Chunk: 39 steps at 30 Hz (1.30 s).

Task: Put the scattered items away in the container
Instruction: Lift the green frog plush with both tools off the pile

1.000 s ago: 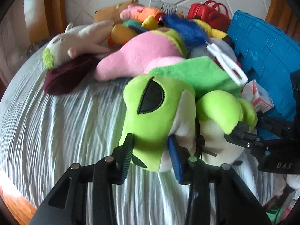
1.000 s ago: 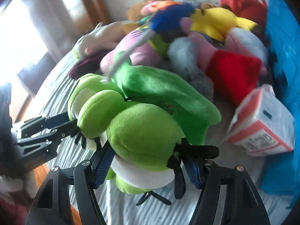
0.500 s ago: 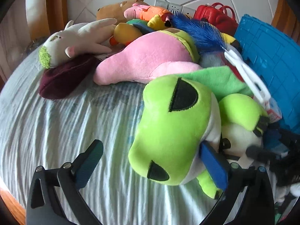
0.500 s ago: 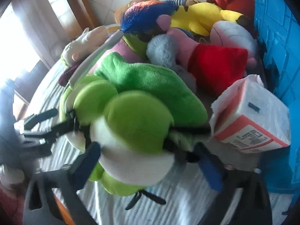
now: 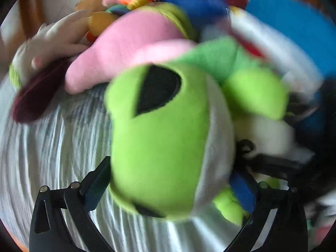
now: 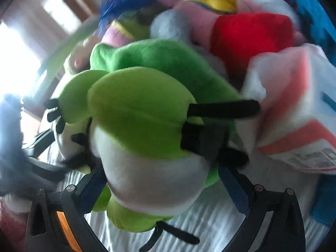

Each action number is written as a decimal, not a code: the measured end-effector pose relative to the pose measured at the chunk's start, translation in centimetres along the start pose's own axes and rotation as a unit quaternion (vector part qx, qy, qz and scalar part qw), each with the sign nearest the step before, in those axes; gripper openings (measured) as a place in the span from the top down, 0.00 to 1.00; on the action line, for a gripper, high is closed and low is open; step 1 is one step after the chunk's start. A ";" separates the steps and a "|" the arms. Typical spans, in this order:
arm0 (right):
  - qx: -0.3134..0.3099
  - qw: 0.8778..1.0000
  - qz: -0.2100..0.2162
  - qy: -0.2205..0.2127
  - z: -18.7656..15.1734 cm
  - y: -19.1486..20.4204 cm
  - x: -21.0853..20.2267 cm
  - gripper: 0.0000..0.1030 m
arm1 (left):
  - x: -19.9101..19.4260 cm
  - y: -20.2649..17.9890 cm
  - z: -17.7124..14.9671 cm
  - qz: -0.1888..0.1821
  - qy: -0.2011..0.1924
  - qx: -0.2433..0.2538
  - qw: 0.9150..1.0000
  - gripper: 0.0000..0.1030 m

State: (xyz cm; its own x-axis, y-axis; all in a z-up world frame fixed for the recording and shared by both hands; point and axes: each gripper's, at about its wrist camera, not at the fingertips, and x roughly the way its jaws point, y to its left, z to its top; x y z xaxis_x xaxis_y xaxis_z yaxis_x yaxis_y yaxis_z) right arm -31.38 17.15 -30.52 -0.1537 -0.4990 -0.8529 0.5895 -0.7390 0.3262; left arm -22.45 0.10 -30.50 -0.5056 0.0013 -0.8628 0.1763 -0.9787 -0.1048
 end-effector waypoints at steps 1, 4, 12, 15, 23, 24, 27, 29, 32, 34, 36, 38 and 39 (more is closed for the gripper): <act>-0.007 1.000 -0.008 -0.004 0.0 0.3 0.1 0.00 | -0.1 0.2 0.0 -0.008 -0.008 -0.009 1.000 0.00; 0.004 1.000 -0.010 -0.024 -0.2 0.0 -0.8 0.00 | -0.9 1.0 -0.1 -0.030 -0.023 -0.035 0.999 0.00; -0.035 0.999 -0.029 -0.020 -0.5 1.8 -0.5 0.02 | -2.3 0.5 -0.6 -0.005 -0.047 0.002 0.999 0.19; -0.030 0.999 -0.015 -0.018 -0.4 2.0 1.2 0.02 | -1.6 0.3 -0.5 0.006 -0.058 0.002 0.998 0.24; -0.061 0.995 -0.029 -0.067 -1.6 5.4 -1.2 0.18 | -4.2 0.3 -1.6 -0.002 -0.073 -0.002 0.997 0.39; -0.065 0.995 -0.031 -0.073 -1.9 5.8 -1.9 0.19 | -4.8 0.3 -1.9 -0.006 -0.075 -0.006 0.997 0.39; -0.069 0.994 -0.031 -0.083 -2.7 6.8 -4.0 0.20 | -6.9 -0.1 -2.5 -0.011 -0.085 -0.004 0.996 0.39; -0.071 0.993 -0.025 -0.088 -3.2 7.2 -5.3 0.20 | -8.6 -0.4 -2.8 -0.016 -0.093 -0.005 0.996 0.39; -0.077 0.992 -0.019 -0.096 -3.8 7.4 -7.5 0.20 | -10.7 -1.0 -3.3 -0.022 -0.102 -0.010 0.994 0.39; -0.086 0.991 -0.020 -0.104 -4.6 7.5 -9.1 0.20 | -11.8 -1.8 -3.5 -0.017 -0.112 -0.008 0.994 0.39; -0.094 0.989 -0.021 -0.113 -5.5 7.5 -10.6 0.20 | -13.0 -2.6 -3.9 -0.017 -0.119 -0.013 0.993 0.39; -0.099 0.987 -0.020 -0.121 -6.0 7.9 -12.2 0.20 | -14.1 -3.4 -4.5 -0.020 -0.126 -0.018 0.992 0.39; -0.101 0.987 -0.020 -0.125 -6.4 7.8 -12.9 0.20 | -14.7 -4.0 -4.9 -0.019 -0.130 -0.016 0.991 0.39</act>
State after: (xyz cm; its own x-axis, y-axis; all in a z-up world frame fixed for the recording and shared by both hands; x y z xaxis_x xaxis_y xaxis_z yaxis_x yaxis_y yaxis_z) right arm -19.72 20.75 -19.59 -0.3565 -0.5862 -0.7275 0.7208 -0.6680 0.1851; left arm -11.61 5.02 -19.77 -0.7120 -0.0183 -0.7020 0.1769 -0.9721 -0.1541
